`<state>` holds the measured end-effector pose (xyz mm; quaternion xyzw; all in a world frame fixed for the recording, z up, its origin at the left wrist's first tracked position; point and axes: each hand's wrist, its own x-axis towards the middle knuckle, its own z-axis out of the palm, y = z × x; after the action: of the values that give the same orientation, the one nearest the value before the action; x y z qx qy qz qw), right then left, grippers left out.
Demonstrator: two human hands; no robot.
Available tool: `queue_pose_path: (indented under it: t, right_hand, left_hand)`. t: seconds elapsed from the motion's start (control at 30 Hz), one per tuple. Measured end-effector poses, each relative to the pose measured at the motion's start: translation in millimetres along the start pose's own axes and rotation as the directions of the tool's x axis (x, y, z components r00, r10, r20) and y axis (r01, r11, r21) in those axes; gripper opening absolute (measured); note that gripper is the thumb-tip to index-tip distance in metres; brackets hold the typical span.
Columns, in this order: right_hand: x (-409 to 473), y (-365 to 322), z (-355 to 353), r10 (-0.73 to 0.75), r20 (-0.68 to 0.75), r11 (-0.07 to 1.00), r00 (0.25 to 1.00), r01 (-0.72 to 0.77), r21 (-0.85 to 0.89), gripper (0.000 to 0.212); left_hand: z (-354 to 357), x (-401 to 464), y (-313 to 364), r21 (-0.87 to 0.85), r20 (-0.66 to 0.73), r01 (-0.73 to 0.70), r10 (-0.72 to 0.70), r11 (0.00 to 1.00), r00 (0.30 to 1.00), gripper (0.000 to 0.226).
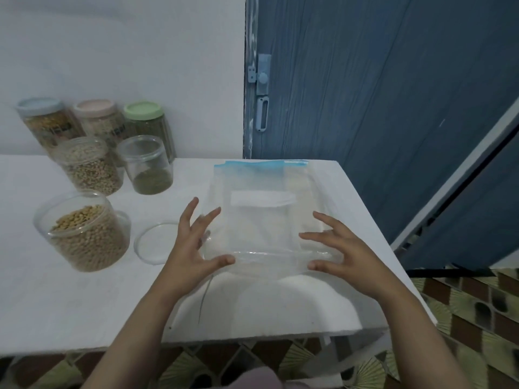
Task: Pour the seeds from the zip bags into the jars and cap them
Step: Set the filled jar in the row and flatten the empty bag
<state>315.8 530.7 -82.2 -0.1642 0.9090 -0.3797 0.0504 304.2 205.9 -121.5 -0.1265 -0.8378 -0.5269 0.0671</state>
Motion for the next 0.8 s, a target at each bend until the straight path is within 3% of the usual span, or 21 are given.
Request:
queue_pose_path:
  t: [0.13, 0.27, 0.4, 0.5, 0.57, 0.6, 0.7, 0.73, 0.8]
  right_hand:
    - [0, 3, -3, -0.013, -0.082, 1.0, 0.997, 0.013, -0.005, 0.025]
    - [8, 1, 2, -0.001, -0.268, 0.996, 0.964, 0.024, 0.082, 0.012]
    - [25, -5, -5, 0.042, -0.481, 0.962, 0.876, 0.095, 0.256, 0.011]
    - [31, -3, -16, 0.189, -0.501, 0.901, 0.844, 0.054, 0.431, 0.014]
    - [30, -1, -16, 0.225, -0.495, 0.886, 0.839, 0.035, 0.461, 0.013]
    - [29, 0, -15, 0.237, -0.493, 0.881, 0.837, 0.029, 0.473, 0.013]
    - [27, 6, -10, 0.318, -0.523, 0.868, 0.791, -0.021, 0.496, 0.02]
    - [27, 10, -9, 0.356, -0.552, 0.86, 0.754, -0.033, 0.51, 0.023]
    - [26, 15, -5, 0.461, -0.569, 0.812, 0.681, -0.066, 0.58, 0.029]
  left_hand:
    - [8, 5, -8, -0.033, 0.009, 0.034, -0.034, 0.999, 0.999, 0.052]
    - [9, 11, -11, 0.011, -0.072, 0.04, -0.039, 0.999, 0.997, 0.032]
    - [4, 21, -7, 0.053, -0.031, -0.006, 0.008, 0.999, 1.0, 0.029]
    - [2, 31, -13, 0.166, 0.073, -0.039, 0.027, 0.985, 0.997, 0.032]
    - [2, 34, -11, 0.184, 0.139, 0.025, -0.051, 0.983, 0.989, 0.03]
    - [2, 33, -8, 0.174, 0.2, 0.072, -0.107, 0.982, 0.974, 0.041]
    - [4, 32, -2, 0.258, 0.328, 0.157, -0.239, 0.953, 0.914, 0.115]
    - [8, 35, -1, 0.268, 0.327, 0.178, -0.263, 0.947, 0.908, 0.122]
    - [16, 41, 9, 0.256, 0.286, 0.234, -0.305, 0.938, 0.908, 0.105]
